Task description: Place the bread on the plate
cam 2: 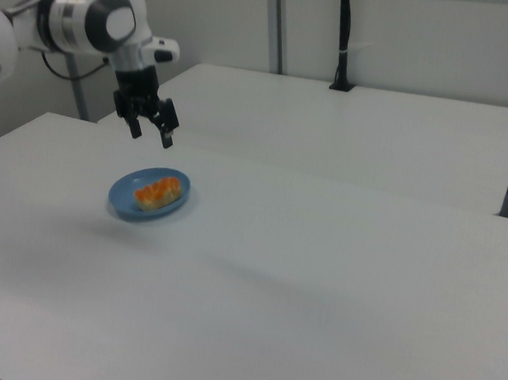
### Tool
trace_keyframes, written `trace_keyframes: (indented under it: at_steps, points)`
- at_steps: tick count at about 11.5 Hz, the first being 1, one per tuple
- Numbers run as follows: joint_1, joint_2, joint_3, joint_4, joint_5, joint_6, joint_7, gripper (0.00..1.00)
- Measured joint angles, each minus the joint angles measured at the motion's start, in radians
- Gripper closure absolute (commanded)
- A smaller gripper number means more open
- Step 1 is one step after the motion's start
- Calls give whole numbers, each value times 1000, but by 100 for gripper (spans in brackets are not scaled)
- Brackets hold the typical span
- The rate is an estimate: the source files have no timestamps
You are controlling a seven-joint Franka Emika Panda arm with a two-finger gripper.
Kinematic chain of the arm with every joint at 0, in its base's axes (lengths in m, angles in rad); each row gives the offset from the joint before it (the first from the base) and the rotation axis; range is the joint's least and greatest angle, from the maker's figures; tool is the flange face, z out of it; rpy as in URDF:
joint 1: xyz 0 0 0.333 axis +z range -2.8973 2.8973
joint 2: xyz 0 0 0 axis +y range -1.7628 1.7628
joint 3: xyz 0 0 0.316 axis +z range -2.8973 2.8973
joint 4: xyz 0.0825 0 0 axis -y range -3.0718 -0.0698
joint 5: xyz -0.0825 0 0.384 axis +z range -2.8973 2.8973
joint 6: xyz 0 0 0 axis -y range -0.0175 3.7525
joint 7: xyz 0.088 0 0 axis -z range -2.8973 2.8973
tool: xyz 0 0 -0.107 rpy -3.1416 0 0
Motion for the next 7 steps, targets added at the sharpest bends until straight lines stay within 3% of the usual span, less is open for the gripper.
trace_keyframes:
  at_steps: [2,4,7]
  points:
    - [-65,-147,-2,-54,-1,-139,-110,0]
    - [-135,-286,-4,-161,-1,-174,-217,0]
    - [-166,-410,-63,-289,-1,-174,-366,0]
